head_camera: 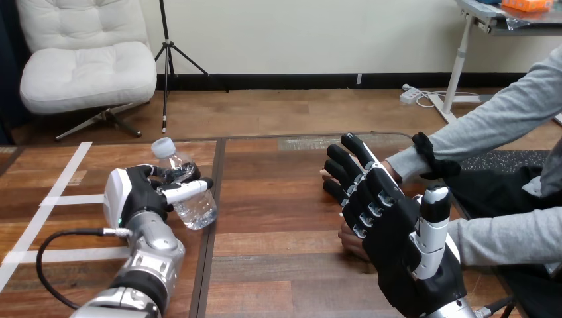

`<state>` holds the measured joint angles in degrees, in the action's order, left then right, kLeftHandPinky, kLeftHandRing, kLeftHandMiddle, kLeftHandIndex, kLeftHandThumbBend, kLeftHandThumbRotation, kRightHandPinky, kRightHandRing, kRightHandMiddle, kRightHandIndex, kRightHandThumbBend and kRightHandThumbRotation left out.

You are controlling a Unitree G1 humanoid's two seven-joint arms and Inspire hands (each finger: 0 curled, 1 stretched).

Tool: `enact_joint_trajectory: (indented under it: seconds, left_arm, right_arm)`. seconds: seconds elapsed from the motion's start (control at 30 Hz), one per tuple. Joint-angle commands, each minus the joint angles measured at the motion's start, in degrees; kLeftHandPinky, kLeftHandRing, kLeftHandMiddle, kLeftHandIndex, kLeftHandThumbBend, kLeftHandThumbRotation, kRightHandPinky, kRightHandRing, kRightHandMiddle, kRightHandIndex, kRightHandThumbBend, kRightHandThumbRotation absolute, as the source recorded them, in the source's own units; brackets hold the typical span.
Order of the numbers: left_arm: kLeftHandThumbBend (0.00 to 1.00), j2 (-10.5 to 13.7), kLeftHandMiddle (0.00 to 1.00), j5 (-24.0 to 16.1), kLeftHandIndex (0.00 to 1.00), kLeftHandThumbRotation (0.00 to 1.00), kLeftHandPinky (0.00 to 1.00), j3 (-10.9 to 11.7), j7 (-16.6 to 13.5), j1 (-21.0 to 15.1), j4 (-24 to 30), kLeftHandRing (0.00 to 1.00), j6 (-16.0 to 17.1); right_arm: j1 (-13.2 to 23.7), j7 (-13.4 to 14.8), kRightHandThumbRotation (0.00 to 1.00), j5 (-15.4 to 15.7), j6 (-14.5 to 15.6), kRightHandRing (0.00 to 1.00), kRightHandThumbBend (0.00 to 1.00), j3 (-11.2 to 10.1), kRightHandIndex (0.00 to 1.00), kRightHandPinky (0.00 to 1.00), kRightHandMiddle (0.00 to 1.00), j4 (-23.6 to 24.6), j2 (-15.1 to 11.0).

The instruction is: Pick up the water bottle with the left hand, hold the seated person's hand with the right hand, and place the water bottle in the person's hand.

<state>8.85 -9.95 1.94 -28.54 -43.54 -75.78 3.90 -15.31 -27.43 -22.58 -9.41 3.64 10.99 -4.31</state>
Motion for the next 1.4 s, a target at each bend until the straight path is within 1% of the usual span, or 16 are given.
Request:
enact_joint_trajectory:
  seconds: [0.0,0.13,0.27,0.57,0.63,0.73,0.83,1.07,1.23,1.37]
  left_arm:
    - [0.82,0.43,0.3,-1.75,0.45,0.0,0.17,-1.49,-1.51,-1.76,3.98,0.23,3.52]
    - [0.82,0.44,0.29,-2.07,0.45,0.0,0.16,-2.08,-2.08,-1.66,4.21,0.22,4.09]
    - [0.82,0.78,0.29,-4.3,0.45,0.0,0.15,-4.03,-3.79,-1.53,4.39,0.21,4.59]
    - [0.84,1.64,0.3,-8.86,0.46,0.0,0.16,-7.26,-7.23,-1.3,4.68,0.22,5.63]
    - [0.84,1.74,0.31,-9.49,0.46,0.0,0.17,-7.49,-7.77,-1.28,4.67,0.23,5.87]
    - [0.83,1.78,0.32,-9.93,0.45,0.0,0.18,-7.63,-8.65,-1.24,4.84,0.24,6.12]
    - [0.83,1.79,0.34,-10.45,0.45,0.0,0.2,-7.65,-9.86,-1.19,4.84,0.27,6.88]
    - [0.81,2.42,0.36,-13.34,0.43,0.0,0.22,-9.8,-13.24,-1.05,4.93,0.29,7.57]
    - [0.8,2.81,0.39,-14.66,0.45,0.0,0.24,-10.81,-14.69,-1.0,4.93,0.31,8.08]
    - [0.81,3.03,0.4,-15.49,0.45,0.0,0.25,-11.38,-16.18,-0.89,5.1,0.32,9.05]
  right_arm:
    - [3.51,-0.57,1.0,-0.77,-0.77,1.0,0.99,-0.47,0.99,1.0,0.97,0.59,0.22]
    - [3.88,-0.54,1.0,-0.62,-0.94,1.0,0.98,-0.55,0.99,1.0,0.97,0.1,0.33]
    - [4.39,-0.19,1.0,-0.34,-1.05,0.99,0.98,-0.77,0.98,1.0,0.97,-0.54,0.48]
    - [5.75,0.19,1.0,0.41,-1.66,0.98,0.97,-1.4,0.98,1.0,0.96,-2.02,0.38]
    - [6.02,0.19,1.0,0.47,-1.67,0.97,0.97,-1.53,0.98,1.0,0.96,-2.29,0.33]
    - [6.64,-0.03,1.0,0.97,-2.5,0.97,0.96,-1.79,0.98,1.0,0.97,-3.1,0.13]
    - [7.32,0.21,1.0,1.26,-2.3,0.98,0.96,-2.08,0.98,1.0,0.97,-3.75,-0.02]
    - [8.94,0.06,1.0,1.78,-2.44,0.98,0.95,-2.82,0.98,1.0,0.96,-5.49,-0.52]
    - [9.99,-0.32,1.0,1.99,-2.75,0.99,0.94,-3.29,0.98,1.0,0.96,-6.67,-0.72]
    - [10.9,0.04,1.0,2.97,-3.21,0.99,0.93,-3.73,0.98,1.0,0.96,-7.63,-0.97]
